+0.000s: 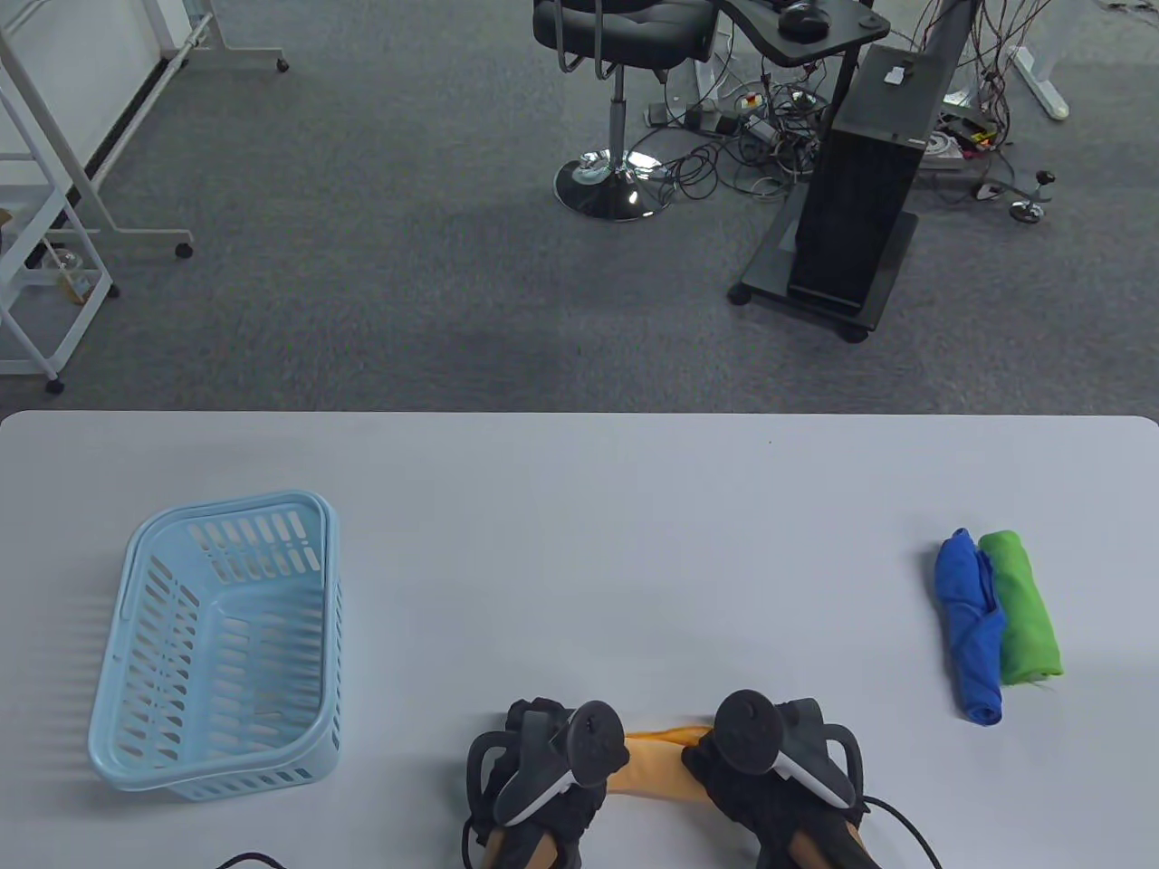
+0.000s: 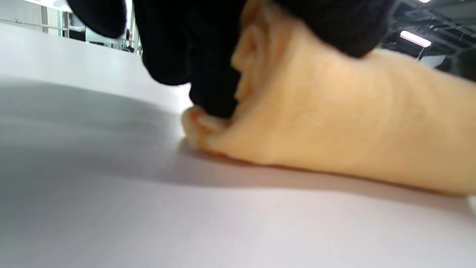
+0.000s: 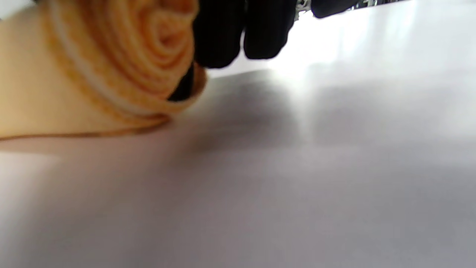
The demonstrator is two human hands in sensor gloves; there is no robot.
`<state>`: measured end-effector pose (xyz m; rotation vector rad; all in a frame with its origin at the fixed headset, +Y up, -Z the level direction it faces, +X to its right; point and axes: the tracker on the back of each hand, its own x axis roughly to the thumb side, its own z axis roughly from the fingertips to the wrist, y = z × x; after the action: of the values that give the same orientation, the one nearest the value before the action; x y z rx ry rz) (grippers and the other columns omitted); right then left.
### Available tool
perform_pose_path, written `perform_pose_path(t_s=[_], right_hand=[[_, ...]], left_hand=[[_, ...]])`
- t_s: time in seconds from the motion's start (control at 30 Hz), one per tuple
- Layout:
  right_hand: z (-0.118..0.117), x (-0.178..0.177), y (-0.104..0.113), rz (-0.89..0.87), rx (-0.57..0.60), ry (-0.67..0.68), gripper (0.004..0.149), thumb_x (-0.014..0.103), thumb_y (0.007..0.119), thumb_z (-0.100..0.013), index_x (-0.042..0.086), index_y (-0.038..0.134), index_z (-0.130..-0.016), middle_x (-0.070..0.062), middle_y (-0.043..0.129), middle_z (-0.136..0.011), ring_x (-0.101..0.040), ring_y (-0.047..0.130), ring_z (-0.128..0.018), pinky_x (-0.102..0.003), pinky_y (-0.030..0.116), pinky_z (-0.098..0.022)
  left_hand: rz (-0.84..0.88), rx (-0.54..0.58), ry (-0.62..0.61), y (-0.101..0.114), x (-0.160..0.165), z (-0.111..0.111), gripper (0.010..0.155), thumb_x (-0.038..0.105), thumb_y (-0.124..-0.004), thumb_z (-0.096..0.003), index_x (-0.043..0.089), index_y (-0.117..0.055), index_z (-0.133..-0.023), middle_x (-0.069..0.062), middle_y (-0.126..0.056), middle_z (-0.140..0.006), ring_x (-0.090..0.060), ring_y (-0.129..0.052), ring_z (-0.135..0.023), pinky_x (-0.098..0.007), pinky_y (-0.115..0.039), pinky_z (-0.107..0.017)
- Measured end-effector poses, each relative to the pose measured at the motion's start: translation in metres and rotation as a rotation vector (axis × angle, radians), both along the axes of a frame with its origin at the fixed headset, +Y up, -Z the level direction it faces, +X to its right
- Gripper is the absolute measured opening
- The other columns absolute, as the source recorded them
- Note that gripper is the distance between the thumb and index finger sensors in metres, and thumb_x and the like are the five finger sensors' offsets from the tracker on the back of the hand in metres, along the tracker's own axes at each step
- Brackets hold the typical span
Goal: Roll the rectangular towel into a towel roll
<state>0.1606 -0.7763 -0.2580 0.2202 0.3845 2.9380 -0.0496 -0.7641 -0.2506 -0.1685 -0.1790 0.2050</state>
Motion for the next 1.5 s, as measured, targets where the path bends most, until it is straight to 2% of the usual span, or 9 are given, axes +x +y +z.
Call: perform_pose_path(t_s=[0.1, 0.2, 0.4, 0.6, 0.93, 1.03, 1.2, 1.33, 1.5], right_hand=[[0.001, -0.004, 0.002, -0.033, 0.009, 0.012, 0.067, 0.049, 0.065, -0.033, 0.026, 0.055, -0.095, -0.005, 0.044, -0.098, -0.031, 0.048, -0.095, -0.061, 0.037, -0.072], [0.002, -0.007, 0.006, -0.207, 0.035, 0.045, 0.053, 0.036, 0.078, -0.032, 0.024, 0.062, -0.082, -0.004, 0.046, -0.095, -0.031, 0.048, -0.094, -0.061, 0.036, -0.072], [0.003, -0.005, 0.009, -0.113, 0.131, 0.064, 0.055, 0.048, 0.072, -0.029, 0.024, 0.085, -0.077, -0.006, 0.069, -0.09, -0.032, 0.07, -0.089, -0.061, 0.053, -0.068], [0.002, -0.007, -0.004, 0.069, -0.073, 0.109, 0.081, 0.049, 0.08, -0.028, 0.025, 0.056, -0.102, -0.01, 0.051, -0.102, -0.037, 0.052, -0.098, -0.064, 0.043, -0.071], [-0.001, 0.001, 0.007, -0.158, 0.045, 0.078, 0.074, 0.046, 0.079, -0.026, 0.026, 0.059, -0.093, 0.001, 0.087, -0.077, -0.023, 0.087, -0.079, -0.061, 0.052, -0.069], [-0.001, -0.002, 0.006, -0.104, 0.001, 0.093, 0.063, 0.051, 0.072, -0.028, 0.028, 0.073, -0.086, 0.0, 0.093, -0.068, -0.023, 0.093, -0.07, -0.06, 0.057, -0.067], [0.003, -0.008, 0.0, 0.062, 0.056, 0.084, 0.066, 0.055, 0.062, -0.03, 0.026, 0.083, -0.085, -0.003, 0.079, -0.081, -0.027, 0.079, -0.08, -0.061, 0.054, -0.068], [0.008, -0.012, 0.005, -0.093, 0.059, 0.119, 0.07, 0.05, 0.069, -0.031, 0.03, 0.056, -0.097, -0.004, 0.052, -0.099, -0.029, 0.061, -0.093, -0.061, 0.046, -0.071], [0.022, -0.033, 0.021, -0.193, 0.116, 0.324, 0.056, 0.034, 0.079, -0.032, 0.037, 0.07, -0.087, 0.004, 0.056, -0.098, -0.026, 0.065, -0.094, -0.06, 0.049, -0.071]], left_hand=[[-0.012, -0.066, 0.025, -0.001, 0.001, 0.0, 0.056, 0.05, -0.072, -0.0368, 0.025, -0.096, -0.081, -0.009, -0.085, -0.085, -0.04, -0.067, -0.092, -0.067, -0.047, -0.069], [-0.028, -0.021, 0.041, 0.001, 0.003, 0.001, 0.056, 0.049, -0.075, -0.0369, 0.033, -0.067, -0.09, -0.011, -0.045, -0.104, -0.042, -0.04, -0.098, -0.067, -0.032, -0.07], [-0.069, -0.039, 0.015, 0.009, 0.008, 0.005, 0.05, 0.041, -0.07, -0.0411, 0.031, -0.082, -0.088, -0.015, -0.054, -0.106, -0.045, -0.045, -0.099, -0.067, -0.036, -0.07], [-0.1, -0.242, -0.034, -0.007, 0.003, 0.003, 0.079, 0.049, -0.079, -0.0365, 0.032, -0.05, -0.108, -0.018, -0.045, -0.113, -0.048, -0.036, -0.103, -0.068, -0.033, -0.07], [0.055, -0.336, 0.022, -0.013, -0.02, -0.006, 0.075, 0.055, -0.06, -0.0357, 0.012, -0.084, -0.092, -0.019, -0.053, -0.109, -0.049, -0.033, -0.102, -0.069, -0.03, -0.07], [0.053, -0.22, 0.071, -0.007, -0.025, -0.006, 0.07, 0.05, -0.067, -0.038, 0.028, -0.065, -0.104, -0.02, -0.046, -0.11, -0.048, -0.036, -0.102, -0.069, -0.031, -0.07], [0.041, 0.051, -0.056, 0.012, -0.011, 0.002, 0.05, 0.042, -0.071, -0.0403, 0.045, -0.073, -0.09, -0.011, -0.056, -0.105, -0.042, -0.048, -0.1, -0.067, -0.039, -0.07], [-0.054, -0.12, -0.018, -0.001, -0.012, -0.002, 0.063, 0.055, -0.076, -0.0339, 0.049, -0.064, -0.095, -0.013, -0.056, -0.109, -0.044, -0.046, -0.103, -0.068, -0.038, -0.071], [-0.039, -0.114, 0.115, 0.0, -0.033, -0.006, 0.057, 0.041, -0.077, -0.0393, 0.051, -0.066, -0.094, -0.011, -0.059, -0.109, -0.044, -0.049, -0.103, -0.067, -0.04, -0.072]])
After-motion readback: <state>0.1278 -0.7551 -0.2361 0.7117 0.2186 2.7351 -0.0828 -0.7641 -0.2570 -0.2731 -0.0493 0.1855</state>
